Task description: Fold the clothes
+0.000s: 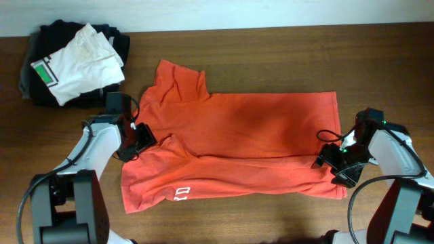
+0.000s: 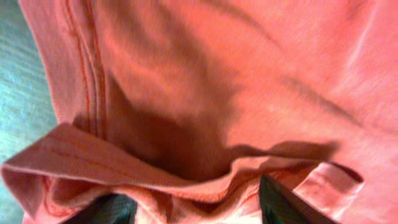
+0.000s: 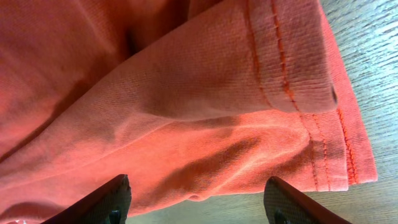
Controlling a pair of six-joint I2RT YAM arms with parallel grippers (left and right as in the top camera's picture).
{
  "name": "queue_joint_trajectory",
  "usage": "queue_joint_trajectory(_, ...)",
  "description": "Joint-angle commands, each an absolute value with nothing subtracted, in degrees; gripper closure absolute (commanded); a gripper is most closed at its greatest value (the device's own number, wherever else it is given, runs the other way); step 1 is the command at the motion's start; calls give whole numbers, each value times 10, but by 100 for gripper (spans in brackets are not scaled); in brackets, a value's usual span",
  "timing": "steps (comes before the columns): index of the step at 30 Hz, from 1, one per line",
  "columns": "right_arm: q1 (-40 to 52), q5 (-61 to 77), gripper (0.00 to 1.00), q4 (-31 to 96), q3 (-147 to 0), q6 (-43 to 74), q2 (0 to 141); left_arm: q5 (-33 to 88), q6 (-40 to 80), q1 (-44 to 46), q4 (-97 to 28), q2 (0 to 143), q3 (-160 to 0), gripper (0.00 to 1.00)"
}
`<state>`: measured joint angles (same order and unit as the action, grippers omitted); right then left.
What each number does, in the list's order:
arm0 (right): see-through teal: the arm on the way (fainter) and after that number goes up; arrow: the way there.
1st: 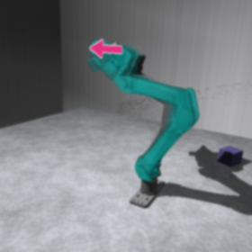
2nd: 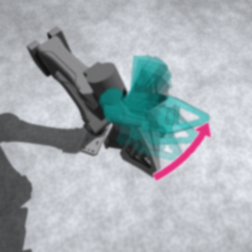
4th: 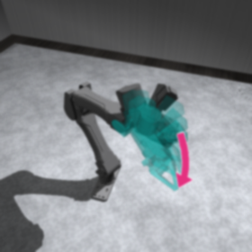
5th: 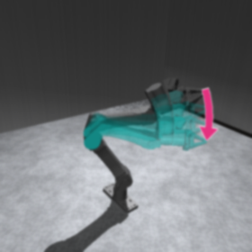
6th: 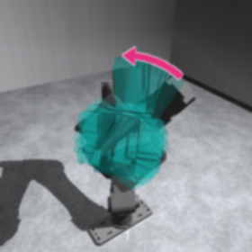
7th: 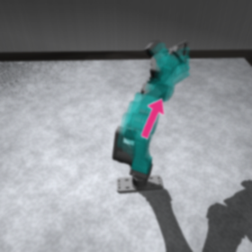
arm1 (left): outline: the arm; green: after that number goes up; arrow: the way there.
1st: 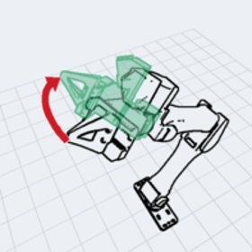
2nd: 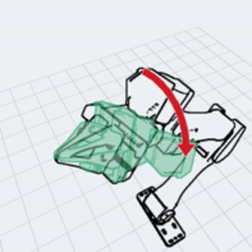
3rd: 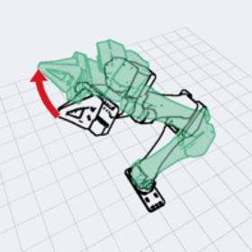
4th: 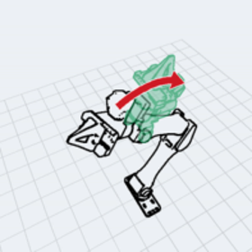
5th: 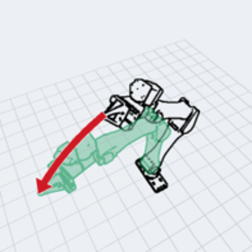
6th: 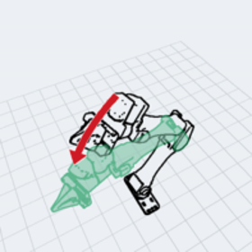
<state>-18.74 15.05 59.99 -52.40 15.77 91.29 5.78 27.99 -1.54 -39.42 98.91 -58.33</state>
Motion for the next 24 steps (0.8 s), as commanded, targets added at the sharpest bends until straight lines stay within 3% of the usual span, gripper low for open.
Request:
queue_joint_trajectory(1,-183,143,28,601,-533,149,904,62,273,-17,-360,981,-593,45)
queue_joint_trajectory(4,-183,143,27,601,-533,148,904,62,273,-17,-323,983,-593,44)
queue_joint_trajectory(9,-183,144,28,603,-533,148,904,84,221,-17,-260,988,-601,34)
queue_joint_trajectory(16,-183,148,27,605,-533,148,904,93,196,-17,-426,929,-731,35)
queue_joint_trajectory(19,-183,165,28,606,-533,149,904,93,196,-6,-518,903,-748,51)
queue_joint_trajectory(22,-178,191,28,605,-533,149,904,93,196,20,-590,913,-726,56)
queue_joint_trajectory(24,-164,191,29,607,-533,149,904,93,200,36,-584,928,-689,69)
